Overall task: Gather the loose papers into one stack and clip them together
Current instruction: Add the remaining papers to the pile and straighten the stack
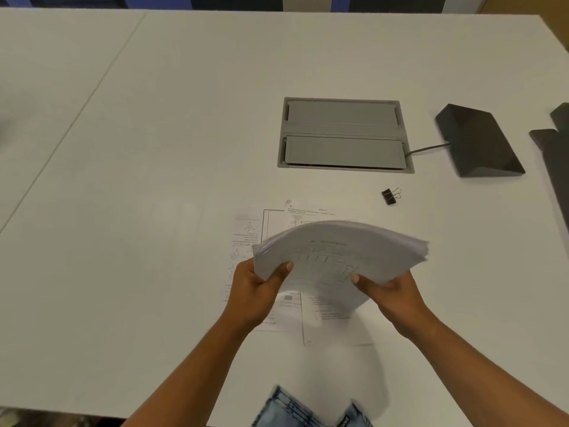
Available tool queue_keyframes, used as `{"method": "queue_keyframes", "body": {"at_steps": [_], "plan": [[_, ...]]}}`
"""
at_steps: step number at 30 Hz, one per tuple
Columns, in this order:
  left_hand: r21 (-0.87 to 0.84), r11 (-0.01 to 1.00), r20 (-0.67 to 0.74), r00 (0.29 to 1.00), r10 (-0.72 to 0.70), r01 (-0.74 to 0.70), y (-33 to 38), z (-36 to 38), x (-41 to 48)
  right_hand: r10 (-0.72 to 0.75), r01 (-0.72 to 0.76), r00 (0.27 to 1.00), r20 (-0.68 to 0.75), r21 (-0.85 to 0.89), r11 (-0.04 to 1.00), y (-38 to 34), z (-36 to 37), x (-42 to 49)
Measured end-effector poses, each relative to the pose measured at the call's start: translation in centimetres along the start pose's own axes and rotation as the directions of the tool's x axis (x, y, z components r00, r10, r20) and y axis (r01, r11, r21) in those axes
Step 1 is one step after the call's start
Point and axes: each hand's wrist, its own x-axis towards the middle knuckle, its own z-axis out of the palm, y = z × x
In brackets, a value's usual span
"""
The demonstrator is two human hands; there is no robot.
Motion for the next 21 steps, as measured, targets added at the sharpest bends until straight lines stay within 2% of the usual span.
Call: {"method": "queue_keyframes", "body": {"at_steps": [2,4,6,8,12,15,18,21], "plan": [[0.026,1.000,0.025,1.000,-0.006,0.005,-0.7,0.2,-0.1,0.080,-0.075,0.994,0.078,-0.065,0.995,0.9,-0.2,-0.1],[0.061,0.997,0.059,0.997,-0.043,0.040,-1.4,0.5,-0.3,0.133,-0.100,0.981,0.142,-0.221,0.970,2.0,-0.2,-0.3],[0.070,0.995,0.039,0.996,-0.074,0.071,-2.3,0.5,-0.3,0.147,-0.110,0.983,0.113,-0.282,0.953,2.4,0.0,-0.6],[0.049,0.995,0.022,0.996,-0.086,0.084,-2.4,0.2,-0.5,0.140,-0.119,0.988,0.064,-0.259,0.958,2.4,0.0,-0.7],[-0.012,0.985,0.024,0.985,-0.169,0.169,-2.1,-0.7,-0.8,0.203,-0.182,0.976,0.078,-0.213,0.960,2.1,-0.3,-1.0],[-0.023,0.966,0.095,0.962,-0.256,0.259,-1.8,-1.6,-1.4,0.252,-0.250,0.964,0.088,-0.031,0.968,1.7,-0.8,-1.2],[-0.040,0.943,0.164,0.934,-0.319,0.329,-1.8,-2.1,-2.5,0.308,-0.339,0.934,0.182,0.175,0.924,0.8,-1.1,-1.4],[-0.062,0.942,0.137,0.938,-0.319,0.329,-1.9,-2.6,-3.4,0.376,-0.435,0.877,0.299,0.161,0.886,0.4,-1.4,-1.5]]}}
